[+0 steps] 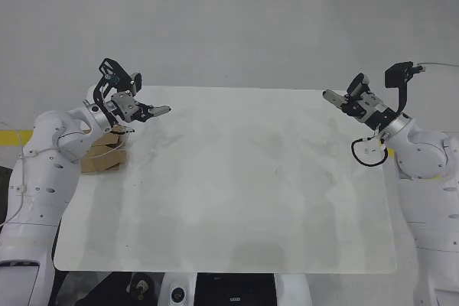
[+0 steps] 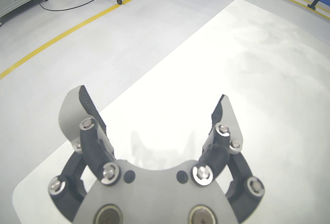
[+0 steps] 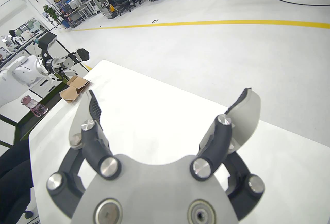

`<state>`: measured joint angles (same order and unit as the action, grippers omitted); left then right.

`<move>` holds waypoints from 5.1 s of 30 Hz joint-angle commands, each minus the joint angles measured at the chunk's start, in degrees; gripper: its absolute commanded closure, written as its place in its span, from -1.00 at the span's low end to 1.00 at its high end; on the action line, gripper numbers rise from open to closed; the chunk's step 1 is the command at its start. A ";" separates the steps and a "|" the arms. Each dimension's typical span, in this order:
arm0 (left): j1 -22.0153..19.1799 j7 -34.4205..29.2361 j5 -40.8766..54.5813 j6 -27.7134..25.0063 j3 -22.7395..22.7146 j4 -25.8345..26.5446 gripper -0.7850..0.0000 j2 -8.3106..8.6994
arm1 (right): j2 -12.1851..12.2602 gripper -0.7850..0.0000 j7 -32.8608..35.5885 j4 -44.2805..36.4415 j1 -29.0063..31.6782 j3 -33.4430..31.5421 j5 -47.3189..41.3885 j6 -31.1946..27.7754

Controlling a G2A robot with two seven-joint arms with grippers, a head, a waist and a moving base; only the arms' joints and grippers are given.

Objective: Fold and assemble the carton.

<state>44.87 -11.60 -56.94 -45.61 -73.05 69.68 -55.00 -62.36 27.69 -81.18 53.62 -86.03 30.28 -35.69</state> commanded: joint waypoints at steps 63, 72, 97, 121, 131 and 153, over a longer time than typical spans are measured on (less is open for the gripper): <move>-18.44 -36.34 33.32 0.64 -11.52 -45.37 -1.00 7.32 | 0.00 -1.00 0.00 0.00 0.00 0.00 0.00 0.00; -20.05 -30.65 25.72 4.18 -9.78 -50.74 -1.00 8.71 | 0.00 -1.00 0.00 0.00 0.00 0.00 0.00 0.00; -20.11 -34.07 23.55 7.21 -7.52 -56.65 -0.29 9.65 | 0.00 -1.00 0.00 0.00 0.00 0.00 0.00 0.00; -21.69 -45.42 42.55 5.28 -11.89 -56.60 1.00 9.17 | 0.00 -1.00 0.00 0.00 0.00 0.00 0.00 0.00; -25.18 -51.84 54.75 5.31 -13.95 -49.51 1.00 8.46 | 0.00 -1.00 0.00 0.00 0.00 0.00 0.00 0.00; -29.50 -41.34 58.99 12.01 0.95 -35.96 1.00 0.28 | 0.00 -1.00 0.00 0.00 0.00 0.00 0.00 0.00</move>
<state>15.47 -53.33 1.87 -33.66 -72.97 33.30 -54.31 -62.36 27.69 -81.18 53.62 -86.03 30.28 -35.69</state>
